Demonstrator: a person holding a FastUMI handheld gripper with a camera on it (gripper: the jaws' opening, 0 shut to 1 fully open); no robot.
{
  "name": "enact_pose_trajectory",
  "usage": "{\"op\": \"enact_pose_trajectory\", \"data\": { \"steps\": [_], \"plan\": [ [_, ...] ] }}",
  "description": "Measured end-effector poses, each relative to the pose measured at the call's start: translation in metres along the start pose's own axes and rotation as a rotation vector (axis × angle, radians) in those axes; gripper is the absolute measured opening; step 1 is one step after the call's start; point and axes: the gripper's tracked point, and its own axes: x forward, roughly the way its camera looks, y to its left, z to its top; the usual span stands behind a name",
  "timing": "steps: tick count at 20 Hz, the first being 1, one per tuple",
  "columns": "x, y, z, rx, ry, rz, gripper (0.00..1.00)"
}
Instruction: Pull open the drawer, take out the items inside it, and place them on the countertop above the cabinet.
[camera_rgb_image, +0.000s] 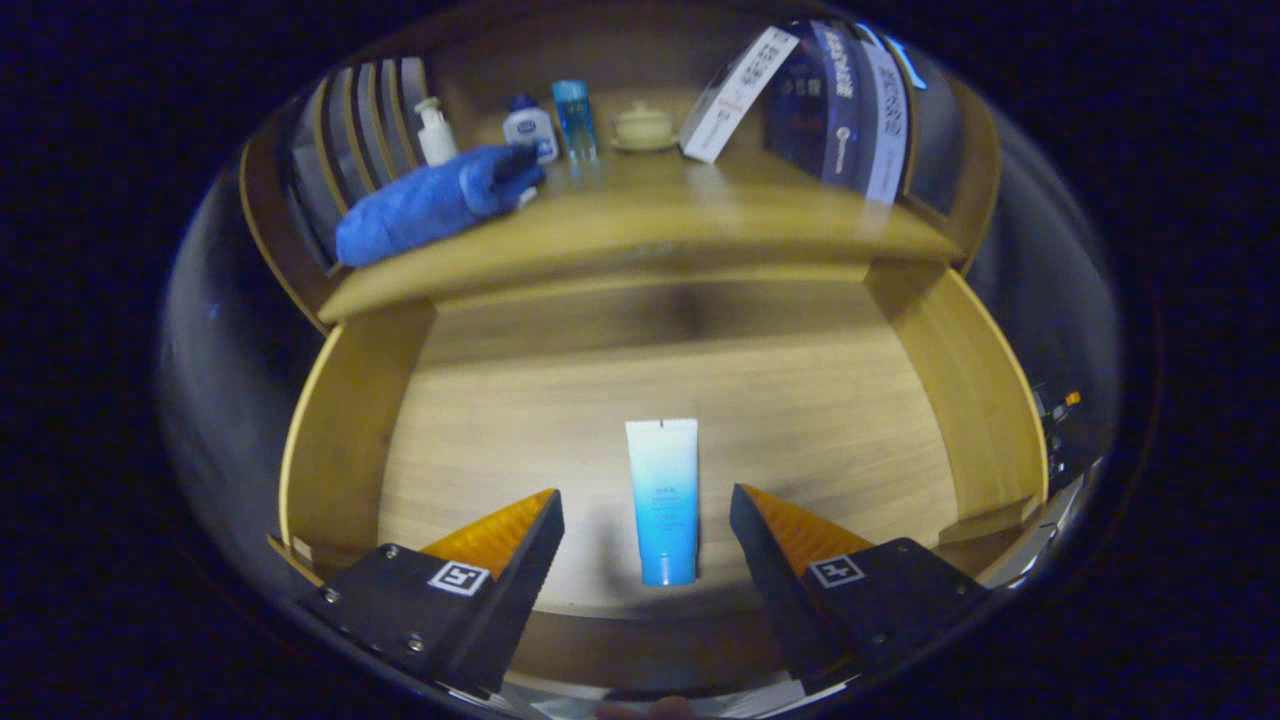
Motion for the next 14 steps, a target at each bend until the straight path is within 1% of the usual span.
{"op": "enact_pose_trajectory", "data": {
  "steps": [1,2,3,5,7,9,10,12,14],
  "plan": [
    [0.008,-0.004,-0.003,-0.016,0.038,-0.029,1.00],
    [0.011,-0.005,-0.007,-0.032,0.062,-0.038,1.00],
    [0.016,-0.004,-0.011,-0.045,0.088,-0.029,1.00],
    [0.023,-0.008,-0.022,-0.068,0.125,-0.041,0.71],
    [0.020,-0.005,-0.013,-0.039,0.075,0.002,0.42],
    [0.013,-0.007,0.000,0.020,0.008,0.018,0.42],
    [0.007,-0.004,0.005,0.025,-0.034,0.044,0.41],
    [-0.010,0.008,0.016,0.042,-0.104,0.122,0.41],
    [-0.030,0.014,0.035,0.080,-0.195,0.183,0.41]
  ]
}}
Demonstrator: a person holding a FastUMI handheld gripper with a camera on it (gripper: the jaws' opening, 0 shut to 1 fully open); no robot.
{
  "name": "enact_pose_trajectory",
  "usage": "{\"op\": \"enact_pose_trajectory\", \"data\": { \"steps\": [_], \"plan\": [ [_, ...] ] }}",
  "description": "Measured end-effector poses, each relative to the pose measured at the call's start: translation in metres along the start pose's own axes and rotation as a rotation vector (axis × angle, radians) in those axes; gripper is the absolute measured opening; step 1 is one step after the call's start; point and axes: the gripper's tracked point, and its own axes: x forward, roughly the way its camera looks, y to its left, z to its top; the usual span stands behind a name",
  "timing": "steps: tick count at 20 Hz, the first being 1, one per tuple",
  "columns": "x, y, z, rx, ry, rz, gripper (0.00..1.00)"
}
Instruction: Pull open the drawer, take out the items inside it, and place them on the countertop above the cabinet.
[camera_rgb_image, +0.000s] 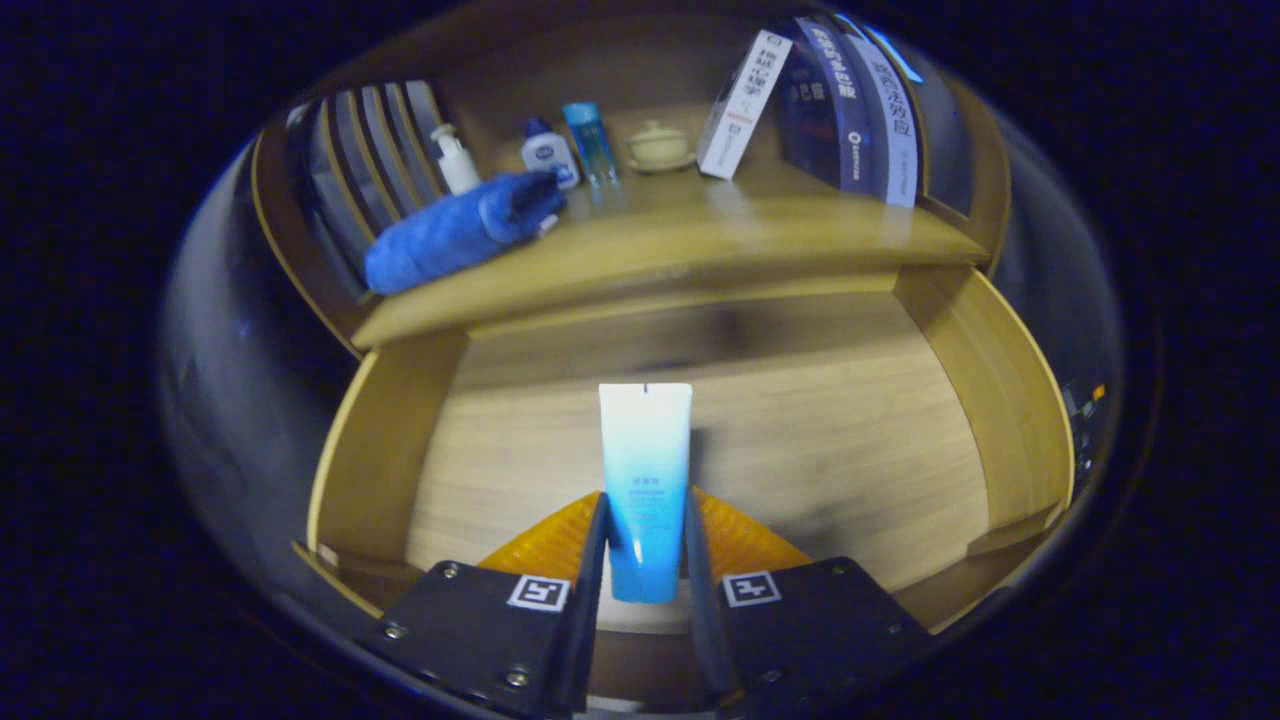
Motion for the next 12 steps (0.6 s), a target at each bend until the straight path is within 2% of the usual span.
{"op": "enact_pose_trajectory", "data": {
  "steps": [4,9,12],
  "plan": [
    [-0.036,0.014,0.054,-0.041,-0.256,0.067,0.41],
    [-0.088,0.026,0.122,-0.145,-0.560,0.075,0.41],
    [-0.117,0.035,0.161,-0.160,-0.706,0.074,0.41]
  ]
}}
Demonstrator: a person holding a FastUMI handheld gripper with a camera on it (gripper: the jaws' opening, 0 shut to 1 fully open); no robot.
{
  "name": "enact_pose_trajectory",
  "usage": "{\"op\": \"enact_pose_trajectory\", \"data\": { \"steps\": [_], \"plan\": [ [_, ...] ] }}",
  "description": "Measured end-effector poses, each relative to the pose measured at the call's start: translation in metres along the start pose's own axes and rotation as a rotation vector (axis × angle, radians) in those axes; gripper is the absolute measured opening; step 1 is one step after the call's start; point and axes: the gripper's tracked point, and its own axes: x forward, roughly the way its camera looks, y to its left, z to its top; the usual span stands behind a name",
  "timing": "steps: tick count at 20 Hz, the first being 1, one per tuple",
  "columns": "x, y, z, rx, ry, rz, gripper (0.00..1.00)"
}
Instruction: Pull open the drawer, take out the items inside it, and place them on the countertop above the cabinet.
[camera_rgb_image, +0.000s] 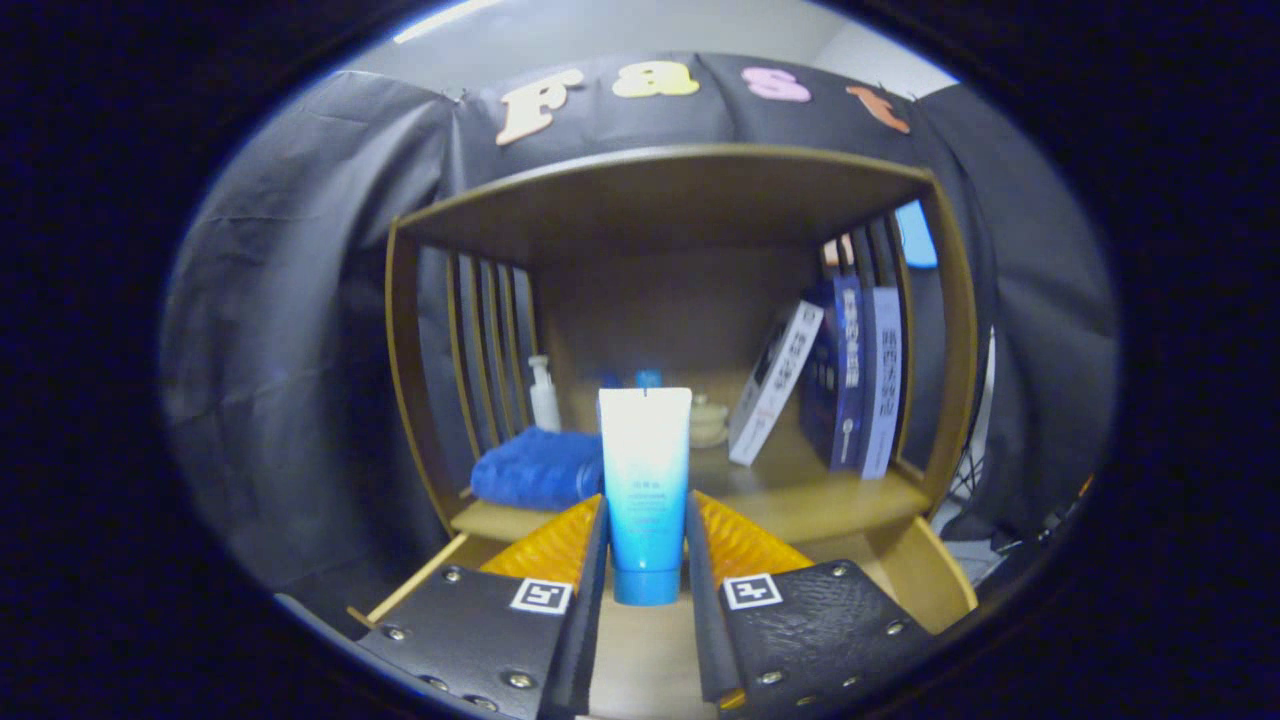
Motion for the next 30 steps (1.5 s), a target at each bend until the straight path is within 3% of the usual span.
{"op": "enact_pose_trajectory", "data": {
  "steps": [5,8,14,17,23,27,30],
  "plan": [
    [0.033,0.001,0.021,-0.015,-0.069,-0.018,0.41],
    [0.062,-0.005,0.003,-0.038,-0.033,-0.059,0.41],
    [0.121,-0.031,-0.078,-0.061,0.131,-0.156,0.41],
    [0.145,-0.035,-0.106,-0.060,0.193,-0.166,0.41],
    [0.152,-0.039,-0.103,-0.023,0.153,-0.188,0.45],
    [0.129,-0.035,-0.102,-0.058,0.169,-0.163,0.97],
    [0.097,-0.032,-0.084,-0.091,0.122,-0.176,0.97]
  ]
}}
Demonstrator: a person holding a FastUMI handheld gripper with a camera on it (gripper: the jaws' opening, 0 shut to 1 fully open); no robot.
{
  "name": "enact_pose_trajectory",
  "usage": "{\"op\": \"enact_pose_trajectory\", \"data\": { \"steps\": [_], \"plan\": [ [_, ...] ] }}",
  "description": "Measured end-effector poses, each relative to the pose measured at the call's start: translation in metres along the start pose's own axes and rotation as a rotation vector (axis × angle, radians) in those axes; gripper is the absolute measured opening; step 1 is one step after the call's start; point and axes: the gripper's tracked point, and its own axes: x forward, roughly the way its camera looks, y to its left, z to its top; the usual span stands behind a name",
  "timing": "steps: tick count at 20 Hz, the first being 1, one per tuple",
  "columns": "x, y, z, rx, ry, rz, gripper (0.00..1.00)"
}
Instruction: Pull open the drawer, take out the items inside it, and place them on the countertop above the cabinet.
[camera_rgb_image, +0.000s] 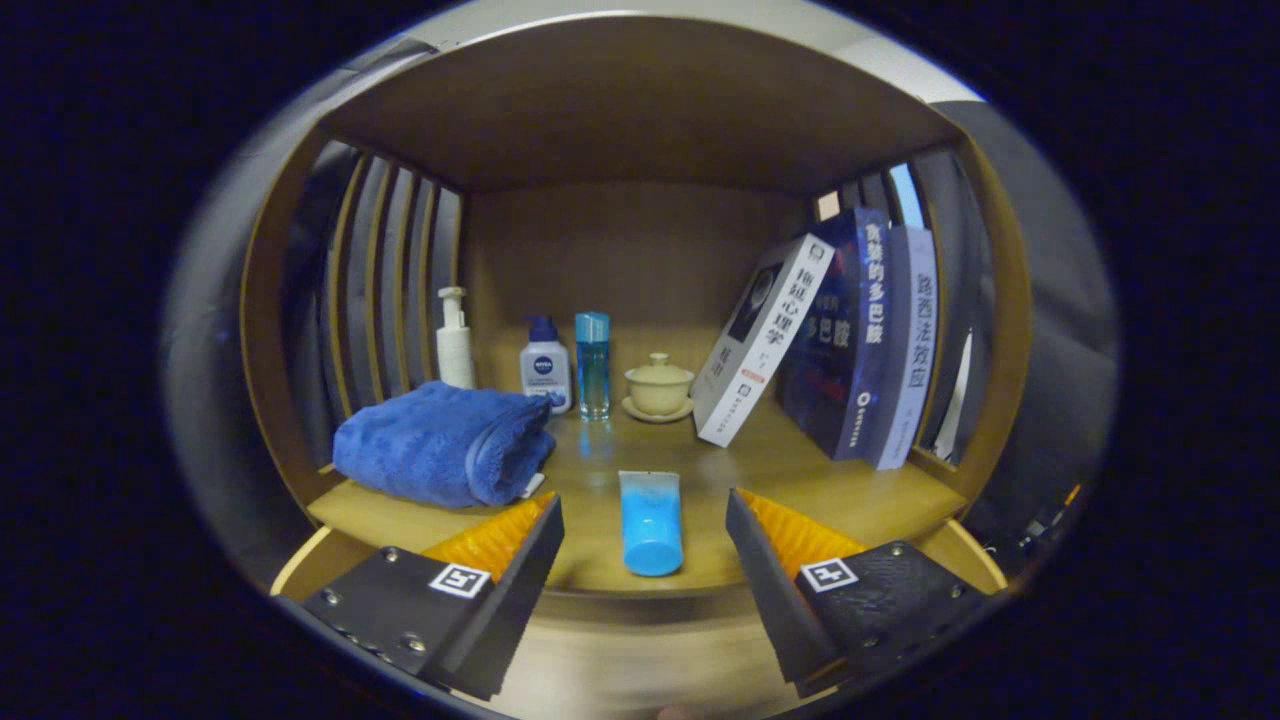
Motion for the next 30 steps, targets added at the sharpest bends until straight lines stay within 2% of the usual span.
{"op": "enact_pose_trajectory", "data": {
  "steps": [6,10,11,15,20,25,30],
  "plan": [
    [-0.096,0.014,-0.003,-0.004,0.019,0.081,0.97],
    [-0.170,0.013,-0.038,-0.046,0.028,0.088,0.97],
    [-0.184,0.009,-0.045,-0.054,0.020,0.071,0.97],
    [-0.225,0.010,-0.086,-0.118,0.043,0.090,0.97],
    [-0.257,0.002,-0.118,0.015,0.019,0.078,0.97],
    [-0.275,-0.018,-0.165,-0.048,0.000,0.058,0.97],
    [-0.270,-0.018,-0.205,-0.088,0.045,0.064,0.97]
  ]
}}
